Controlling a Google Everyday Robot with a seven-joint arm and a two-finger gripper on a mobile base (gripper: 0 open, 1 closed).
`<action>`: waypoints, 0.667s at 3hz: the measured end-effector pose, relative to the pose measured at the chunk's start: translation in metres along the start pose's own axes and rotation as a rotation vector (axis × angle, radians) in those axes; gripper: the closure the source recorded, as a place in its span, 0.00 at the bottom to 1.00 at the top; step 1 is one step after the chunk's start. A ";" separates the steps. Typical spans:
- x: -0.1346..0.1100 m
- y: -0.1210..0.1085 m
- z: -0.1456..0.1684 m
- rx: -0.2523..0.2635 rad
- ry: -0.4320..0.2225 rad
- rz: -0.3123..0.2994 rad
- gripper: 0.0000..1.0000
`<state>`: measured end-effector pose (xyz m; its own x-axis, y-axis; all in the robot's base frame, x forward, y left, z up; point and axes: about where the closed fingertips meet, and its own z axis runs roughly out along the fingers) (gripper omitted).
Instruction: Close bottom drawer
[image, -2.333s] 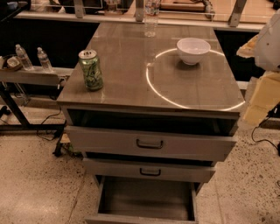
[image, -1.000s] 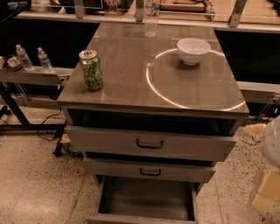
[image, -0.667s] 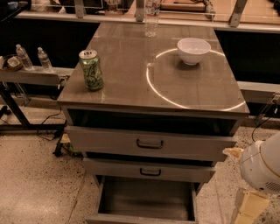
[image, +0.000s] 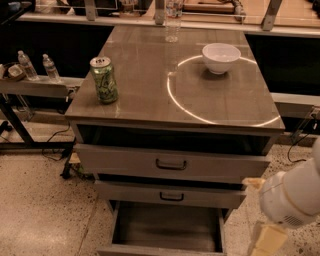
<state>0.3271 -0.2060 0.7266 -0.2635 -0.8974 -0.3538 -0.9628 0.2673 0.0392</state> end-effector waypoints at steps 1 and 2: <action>-0.017 -0.002 0.053 0.002 -0.049 0.010 0.00; -0.030 -0.008 0.109 0.015 -0.095 -0.003 0.00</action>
Offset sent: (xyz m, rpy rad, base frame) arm 0.0558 0.0984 -0.1522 0.1433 -0.1344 -0.0268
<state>0.3487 -0.1431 0.6354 -0.2530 -0.8610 -0.4412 -0.9624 0.2704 0.0241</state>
